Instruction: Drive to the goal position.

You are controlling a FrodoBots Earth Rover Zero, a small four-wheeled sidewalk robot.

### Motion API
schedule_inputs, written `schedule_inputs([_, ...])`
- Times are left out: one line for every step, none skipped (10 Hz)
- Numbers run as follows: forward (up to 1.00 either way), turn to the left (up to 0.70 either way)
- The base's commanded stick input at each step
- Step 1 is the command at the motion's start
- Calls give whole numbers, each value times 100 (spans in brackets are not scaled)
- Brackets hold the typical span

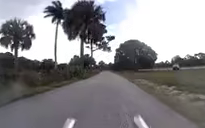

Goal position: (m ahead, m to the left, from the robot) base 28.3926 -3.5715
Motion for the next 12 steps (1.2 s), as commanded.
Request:
schedule_inputs([85, 0])
schedule_inputs([85, 0])
schedule_inputs([85, 0])
schedule_inputs([85, -26])
schedule_inputs([85, -32])
schedule_inputs([85, 0])
schedule_inputs([85, 0])
schedule_inputs([85, 0])
schedule_inputs([85, 0])
schedule_inputs([85, 0])
schedule_inputs([85, 0])
schedule_inputs([85, 0])
